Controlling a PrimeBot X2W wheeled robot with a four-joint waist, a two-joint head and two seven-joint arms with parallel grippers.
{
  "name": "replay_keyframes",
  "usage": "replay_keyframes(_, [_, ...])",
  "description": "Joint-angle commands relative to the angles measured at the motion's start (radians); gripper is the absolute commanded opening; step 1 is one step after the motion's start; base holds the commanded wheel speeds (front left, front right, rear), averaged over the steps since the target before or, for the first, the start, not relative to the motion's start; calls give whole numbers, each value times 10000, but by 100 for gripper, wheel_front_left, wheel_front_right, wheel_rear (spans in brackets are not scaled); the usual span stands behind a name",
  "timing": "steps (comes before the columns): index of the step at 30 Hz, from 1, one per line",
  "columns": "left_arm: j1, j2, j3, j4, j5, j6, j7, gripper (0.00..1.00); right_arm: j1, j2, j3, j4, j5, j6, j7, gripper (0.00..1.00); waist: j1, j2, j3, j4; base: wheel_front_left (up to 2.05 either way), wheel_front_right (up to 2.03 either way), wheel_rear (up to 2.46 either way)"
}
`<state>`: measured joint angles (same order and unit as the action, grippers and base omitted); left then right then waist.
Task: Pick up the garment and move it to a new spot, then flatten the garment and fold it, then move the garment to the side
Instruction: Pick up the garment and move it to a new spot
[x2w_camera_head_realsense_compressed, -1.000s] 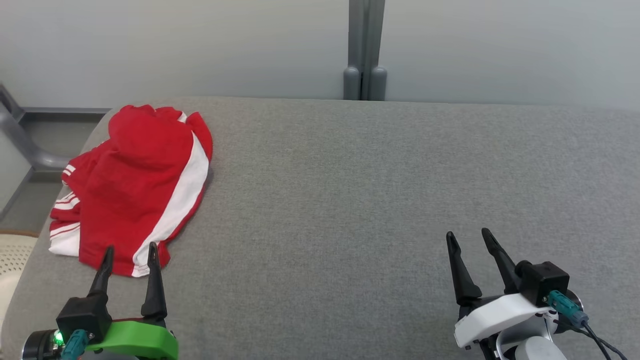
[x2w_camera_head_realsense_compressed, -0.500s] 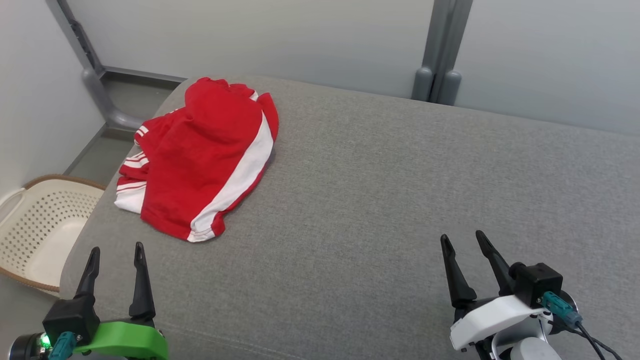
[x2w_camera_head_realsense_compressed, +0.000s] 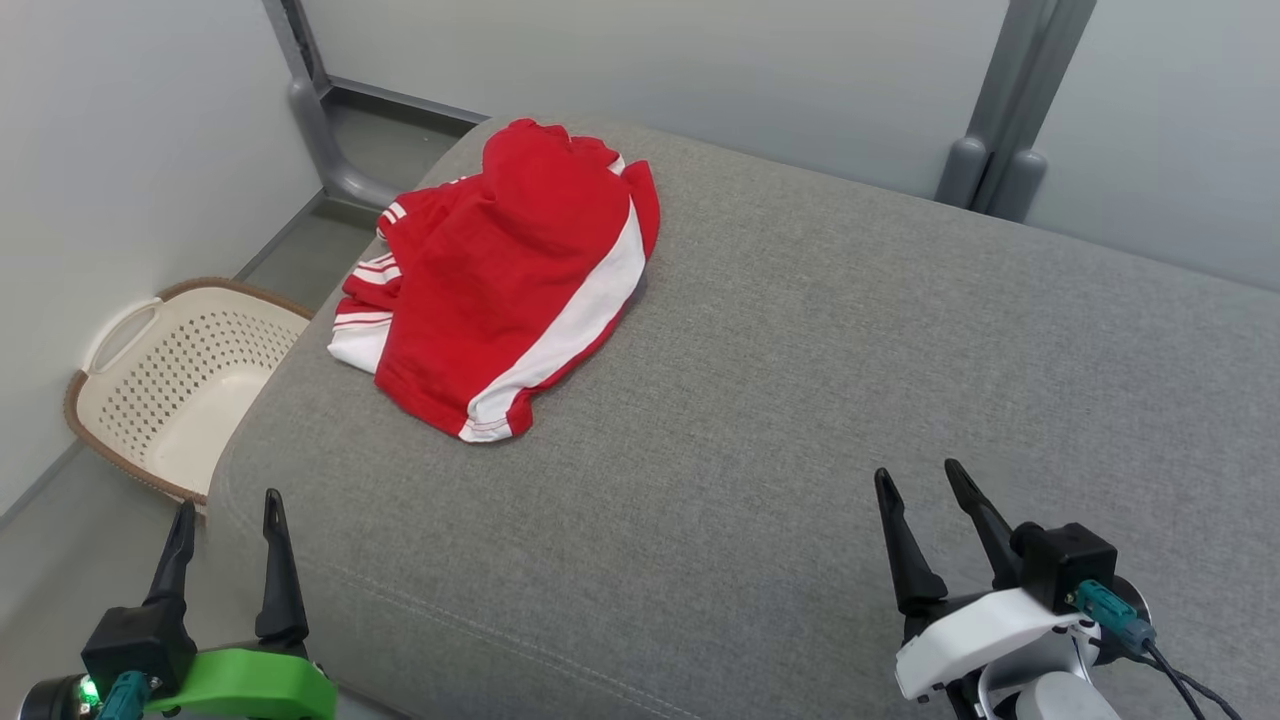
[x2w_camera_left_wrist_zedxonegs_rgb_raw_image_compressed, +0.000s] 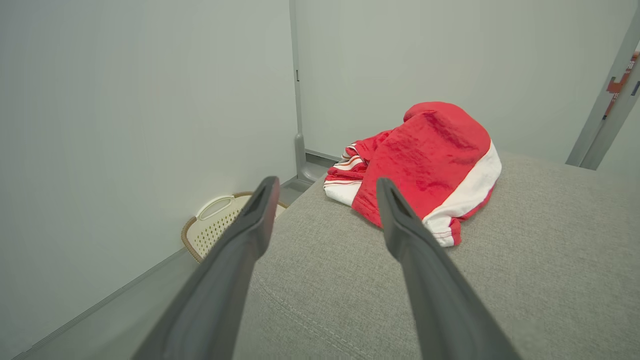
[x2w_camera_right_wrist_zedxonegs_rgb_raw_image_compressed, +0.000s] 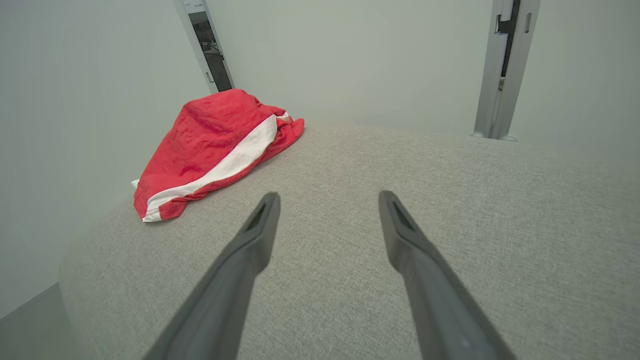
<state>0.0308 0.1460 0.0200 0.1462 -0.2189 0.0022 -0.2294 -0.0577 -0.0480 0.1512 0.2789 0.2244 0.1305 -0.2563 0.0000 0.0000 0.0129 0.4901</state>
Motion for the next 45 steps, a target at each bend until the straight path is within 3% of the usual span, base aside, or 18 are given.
replay_keyframes(1, [135, 13, 0, 9, -4, 78, -59, 100, -113, -42, -5, -12, -102, 5, 18, 100, 0, 0, 81, 145, 0, 0, 0])
replay_keyframes(11, [-24, 29, 14, 169, -103, 125, -173, 100, -163, -43, 64, -87, -194, 5, 136, 100, 0, 0, 290, -49, 0, 0, 0])
replay_keyframes(18, [-1016, 318, 52, 256, -297, -189, -226, 100, -478, -43, -141, -345, -572, 5, 330, 100, 0, 0, 996, -846, 0, 0, 0])
replay_keyframes(32, [-5261, 1521, 560, 1164, -1246, -911, -35, 100, -1282, -502, -1376, -1770, -1362, 3, 728, 100, 0, 0, 3699, -3154, 0, 0, 0])
replay_keyframes(38, [-6818, 1945, 710, 2066, -1602, -1046, 132, 100, -1268, -734, -2023, -2439, -1480, 3, 871, 100, 0, 0, 4484, -3760, 0, 0, 0])
replay_keyframes(45, [-8092, 2323, 579, 3752, -2078, -1207, 597, 100, -1252, -874, -2371, -3164, -1502, 3, 1072, 100, 0, 0, 5191, -3993, 0, 0, 0])
